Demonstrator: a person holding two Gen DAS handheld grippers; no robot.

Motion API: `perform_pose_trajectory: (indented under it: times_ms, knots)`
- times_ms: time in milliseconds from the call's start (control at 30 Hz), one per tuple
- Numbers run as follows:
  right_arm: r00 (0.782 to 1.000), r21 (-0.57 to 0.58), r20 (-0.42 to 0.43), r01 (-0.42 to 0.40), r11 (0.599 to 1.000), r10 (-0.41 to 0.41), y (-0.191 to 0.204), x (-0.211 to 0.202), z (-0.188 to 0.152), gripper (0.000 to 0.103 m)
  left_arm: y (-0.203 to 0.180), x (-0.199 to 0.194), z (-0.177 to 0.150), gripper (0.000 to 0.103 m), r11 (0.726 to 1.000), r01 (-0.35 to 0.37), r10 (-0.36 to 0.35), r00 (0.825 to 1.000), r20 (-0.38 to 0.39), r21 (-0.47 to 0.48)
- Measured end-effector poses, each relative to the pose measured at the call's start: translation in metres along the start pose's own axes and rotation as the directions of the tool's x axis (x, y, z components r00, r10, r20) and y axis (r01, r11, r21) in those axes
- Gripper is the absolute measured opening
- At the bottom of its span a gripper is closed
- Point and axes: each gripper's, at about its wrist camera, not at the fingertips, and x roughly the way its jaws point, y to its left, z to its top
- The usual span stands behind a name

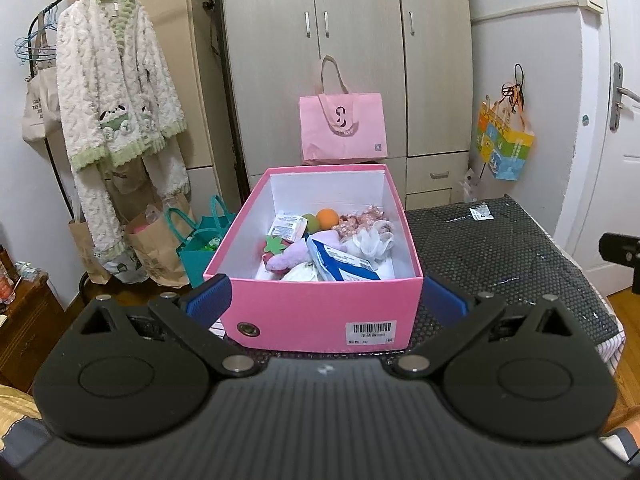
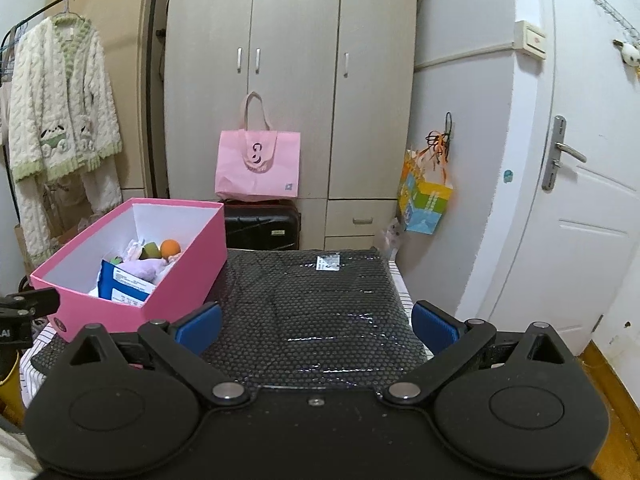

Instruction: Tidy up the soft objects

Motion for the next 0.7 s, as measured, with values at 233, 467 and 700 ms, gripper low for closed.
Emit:
perform_pose_trajectory:
  times_ms: [233,467,700]
  knots:
    - [1.000,-0.003,0.012,0.014,1.000,-0.014,-0.004,0.000,-0.013,0.102,-0.004,0.002,-0.008,0.103,1.000,-0.010,0.010,1.000,0.001,-0.004]
    - [0.998,0.011,0.054,0.017,1.000,-0.017,-0.007,-0.005,-0.016,0.102,-0.009,0.007,-0.015,0.103,1.000,-0.010,0.010,1.000,0.006,-0.022]
    - [0.994,-0.002,0.103,0.031,1.000,-0.030,-0.002,-0.012,-0.018,0.102,-0.013,0.003,-0.020,0.103,1.000,-0.009,0.010,0.999,0.052,-0.010]
